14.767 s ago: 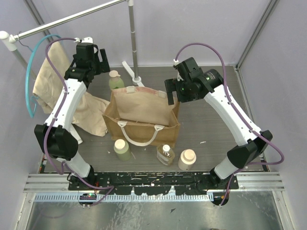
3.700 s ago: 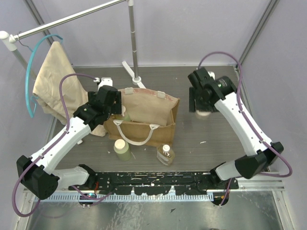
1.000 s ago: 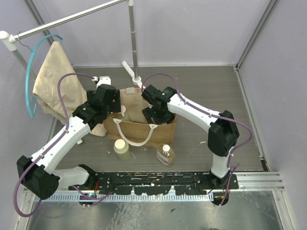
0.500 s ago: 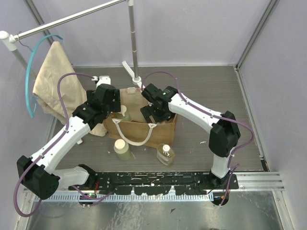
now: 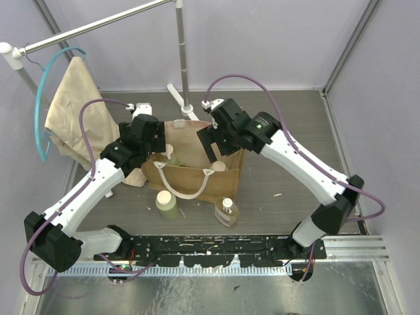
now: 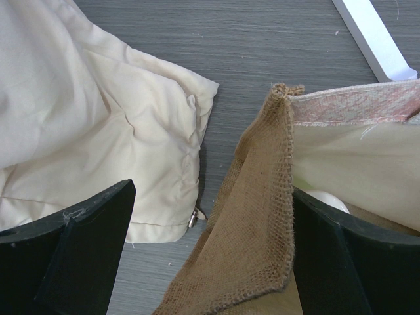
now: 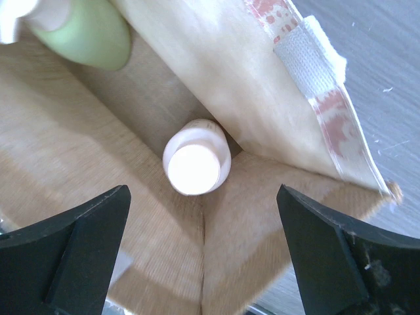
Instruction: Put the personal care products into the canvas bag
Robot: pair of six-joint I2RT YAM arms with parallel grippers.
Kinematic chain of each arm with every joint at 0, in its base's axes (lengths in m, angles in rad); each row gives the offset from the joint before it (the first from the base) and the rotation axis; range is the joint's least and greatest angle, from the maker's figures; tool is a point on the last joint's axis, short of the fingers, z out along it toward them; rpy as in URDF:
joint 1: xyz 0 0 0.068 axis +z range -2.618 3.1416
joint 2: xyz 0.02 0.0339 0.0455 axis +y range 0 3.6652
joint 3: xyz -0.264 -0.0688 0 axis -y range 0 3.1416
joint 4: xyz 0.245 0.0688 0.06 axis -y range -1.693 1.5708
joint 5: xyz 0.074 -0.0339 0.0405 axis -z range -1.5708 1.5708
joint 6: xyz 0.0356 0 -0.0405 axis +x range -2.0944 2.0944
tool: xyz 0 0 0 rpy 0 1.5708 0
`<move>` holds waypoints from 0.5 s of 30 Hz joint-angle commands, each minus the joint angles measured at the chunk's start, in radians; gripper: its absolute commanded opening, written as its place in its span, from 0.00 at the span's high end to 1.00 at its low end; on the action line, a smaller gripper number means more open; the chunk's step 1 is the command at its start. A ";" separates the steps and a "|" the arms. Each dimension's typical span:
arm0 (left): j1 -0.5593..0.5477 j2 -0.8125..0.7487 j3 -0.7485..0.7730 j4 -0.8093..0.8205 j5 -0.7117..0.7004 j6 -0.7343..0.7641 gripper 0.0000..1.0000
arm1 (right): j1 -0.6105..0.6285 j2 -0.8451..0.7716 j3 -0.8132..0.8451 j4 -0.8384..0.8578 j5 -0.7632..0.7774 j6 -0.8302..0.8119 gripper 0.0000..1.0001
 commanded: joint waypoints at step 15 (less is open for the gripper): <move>0.013 -0.009 -0.040 0.060 -0.023 0.044 0.02 | 0.371 -0.213 -0.215 -0.038 -0.050 0.020 0.00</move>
